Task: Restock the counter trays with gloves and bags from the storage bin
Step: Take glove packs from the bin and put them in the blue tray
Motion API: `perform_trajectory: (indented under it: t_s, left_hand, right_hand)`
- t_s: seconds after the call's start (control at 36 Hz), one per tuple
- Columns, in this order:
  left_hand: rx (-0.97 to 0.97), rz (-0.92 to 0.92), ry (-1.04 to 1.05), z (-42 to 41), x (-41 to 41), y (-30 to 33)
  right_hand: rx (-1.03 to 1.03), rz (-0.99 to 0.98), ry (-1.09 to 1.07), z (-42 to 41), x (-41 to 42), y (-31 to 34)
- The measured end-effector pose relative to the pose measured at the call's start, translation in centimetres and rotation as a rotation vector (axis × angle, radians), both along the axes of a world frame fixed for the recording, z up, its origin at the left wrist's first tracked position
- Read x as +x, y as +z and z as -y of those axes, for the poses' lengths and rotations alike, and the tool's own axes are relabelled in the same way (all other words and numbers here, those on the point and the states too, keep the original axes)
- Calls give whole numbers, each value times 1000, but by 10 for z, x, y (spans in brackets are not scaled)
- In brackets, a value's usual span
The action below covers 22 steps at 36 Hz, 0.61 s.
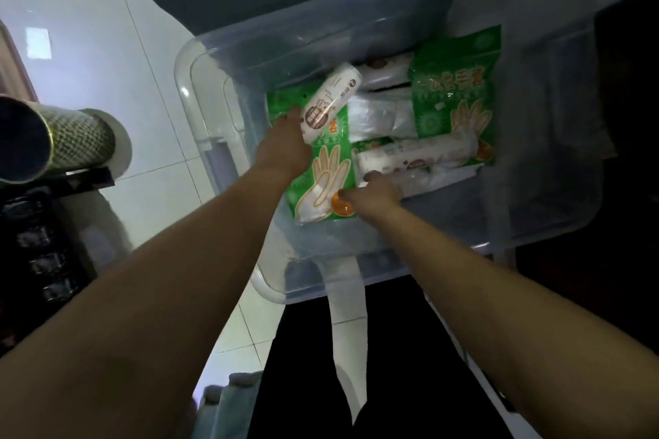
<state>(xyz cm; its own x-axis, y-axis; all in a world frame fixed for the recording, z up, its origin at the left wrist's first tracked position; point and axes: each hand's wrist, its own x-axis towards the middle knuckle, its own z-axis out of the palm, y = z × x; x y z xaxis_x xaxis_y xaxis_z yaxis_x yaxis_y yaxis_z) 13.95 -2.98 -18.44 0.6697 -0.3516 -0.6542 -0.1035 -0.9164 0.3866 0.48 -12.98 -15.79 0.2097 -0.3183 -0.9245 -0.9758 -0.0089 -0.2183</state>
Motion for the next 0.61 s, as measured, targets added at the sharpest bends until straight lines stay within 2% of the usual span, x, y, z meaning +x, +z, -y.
perform_trajectory:
  t_s: [0.11, 0.22, 0.39, 0.47, 0.61]
  left_hand:
    - [-1, 30, -31, -4, 2, -6]
    - [-10, 27, -31, -5, 0, -7]
    - [-33, 31, 58, -4, -8, 16]
    - [-123, 9, 134, -6, -20, 43]
    - [-197, -170, 392, -20, -53, 108]
  right_hand:
    - [-121, -97, -179, -24, 24, -30]
    - [-222, -136, -222, -35, 36, -34]
    - [-187, -83, -150, -20, 31, -7]
    - [-141, -41, -134, -6, 18, 23]
    - [4, 115, -203, 16, -14, 87]
